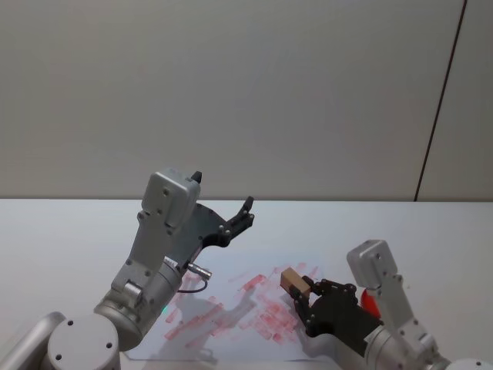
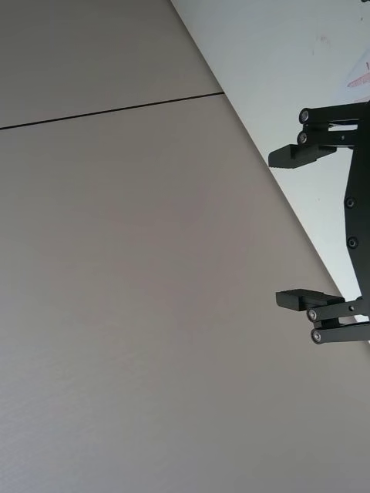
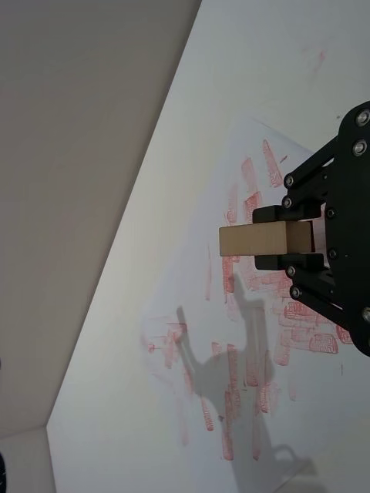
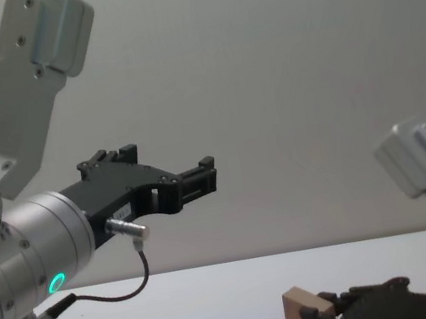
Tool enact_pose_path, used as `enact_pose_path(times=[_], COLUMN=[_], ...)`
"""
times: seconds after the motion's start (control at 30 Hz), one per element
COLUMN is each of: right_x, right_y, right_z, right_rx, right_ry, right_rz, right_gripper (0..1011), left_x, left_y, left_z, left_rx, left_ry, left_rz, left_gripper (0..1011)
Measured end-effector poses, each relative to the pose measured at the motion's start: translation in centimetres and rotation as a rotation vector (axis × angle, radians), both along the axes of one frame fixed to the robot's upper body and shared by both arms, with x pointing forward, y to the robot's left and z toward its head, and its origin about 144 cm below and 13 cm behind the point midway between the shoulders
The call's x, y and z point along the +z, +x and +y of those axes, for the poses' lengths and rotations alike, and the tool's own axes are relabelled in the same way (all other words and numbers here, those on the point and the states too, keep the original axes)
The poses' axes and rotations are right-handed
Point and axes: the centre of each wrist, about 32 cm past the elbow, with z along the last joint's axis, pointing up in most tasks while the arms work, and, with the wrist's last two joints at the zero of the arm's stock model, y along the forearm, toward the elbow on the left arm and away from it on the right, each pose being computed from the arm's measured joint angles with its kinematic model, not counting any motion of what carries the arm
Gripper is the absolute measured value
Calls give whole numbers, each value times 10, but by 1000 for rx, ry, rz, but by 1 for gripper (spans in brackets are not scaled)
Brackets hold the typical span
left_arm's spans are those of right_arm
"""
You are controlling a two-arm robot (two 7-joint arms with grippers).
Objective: Use the one hand to pick up the stamp and affix it onto the A4 paper.
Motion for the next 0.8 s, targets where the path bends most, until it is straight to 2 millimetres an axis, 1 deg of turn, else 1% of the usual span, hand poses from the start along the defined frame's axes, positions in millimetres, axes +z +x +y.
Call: enact_pose_path(times=[0.33, 0.8], right_x=[-8, -9], right_y=[7, 14], right_z=[6, 8], right_rx=[-5, 0], right_ry=[-14, -29], right_rz=[37, 72], right_gripper=[214, 214], left_x=[0, 0], left_y=[0, 0], left_z=[0, 0], left_rx=[0, 0], left_ry=[0, 0], left_rz=[0, 0], left_gripper=[1003, 1002])
